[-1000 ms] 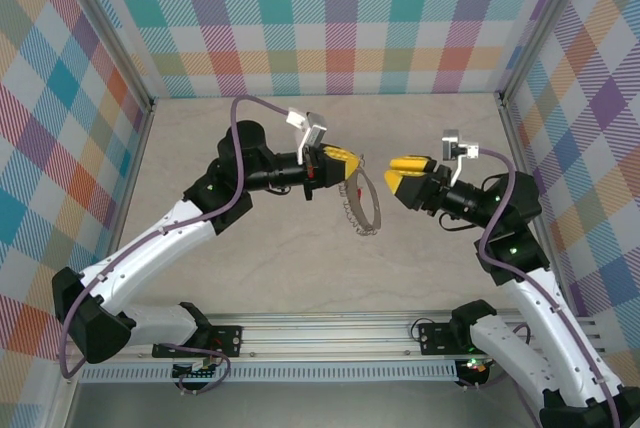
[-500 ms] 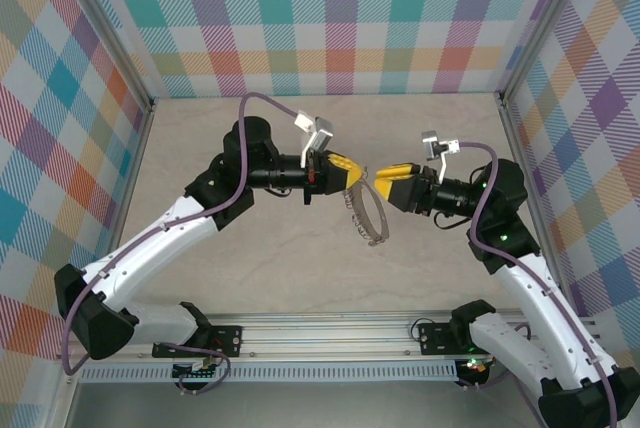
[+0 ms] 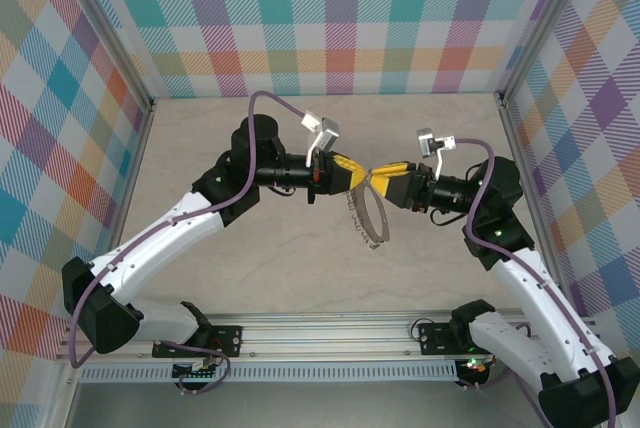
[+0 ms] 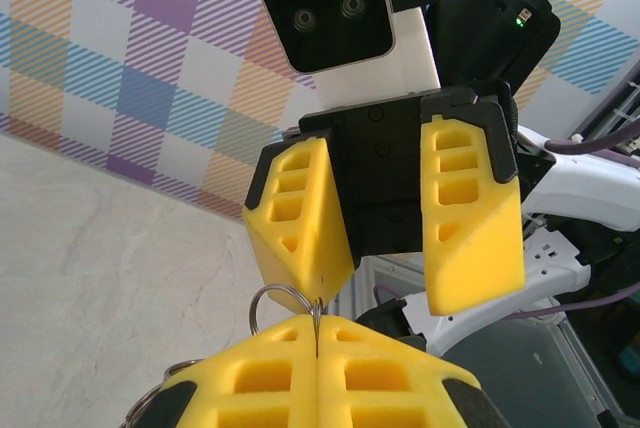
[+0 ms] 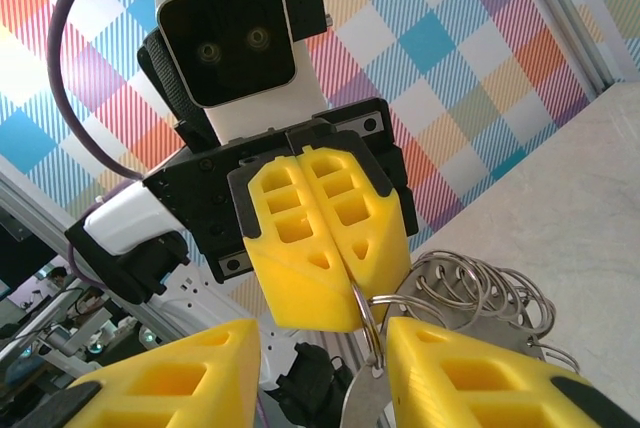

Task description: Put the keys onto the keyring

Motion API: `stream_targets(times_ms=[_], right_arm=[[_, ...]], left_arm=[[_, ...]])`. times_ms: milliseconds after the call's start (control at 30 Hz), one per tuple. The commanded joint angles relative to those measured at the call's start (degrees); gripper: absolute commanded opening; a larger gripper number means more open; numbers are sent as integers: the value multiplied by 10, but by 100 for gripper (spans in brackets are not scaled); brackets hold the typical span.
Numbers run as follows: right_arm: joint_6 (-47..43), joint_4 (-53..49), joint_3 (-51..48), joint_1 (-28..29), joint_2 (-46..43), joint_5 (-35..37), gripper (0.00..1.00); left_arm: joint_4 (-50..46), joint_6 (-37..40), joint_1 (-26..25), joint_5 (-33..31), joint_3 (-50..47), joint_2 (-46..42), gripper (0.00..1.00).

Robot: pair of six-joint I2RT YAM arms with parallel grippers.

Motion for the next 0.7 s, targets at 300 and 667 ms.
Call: stream_targets(times_ms=[300, 667], right_arm=[[-5, 21, -12, 5, 0, -2, 37], [-7, 25, 1, 13, 16, -16, 25]], left_arm=[[13, -1, 4, 21, 25, -3, 0], [13, -4, 2, 23, 30, 6, 0]])
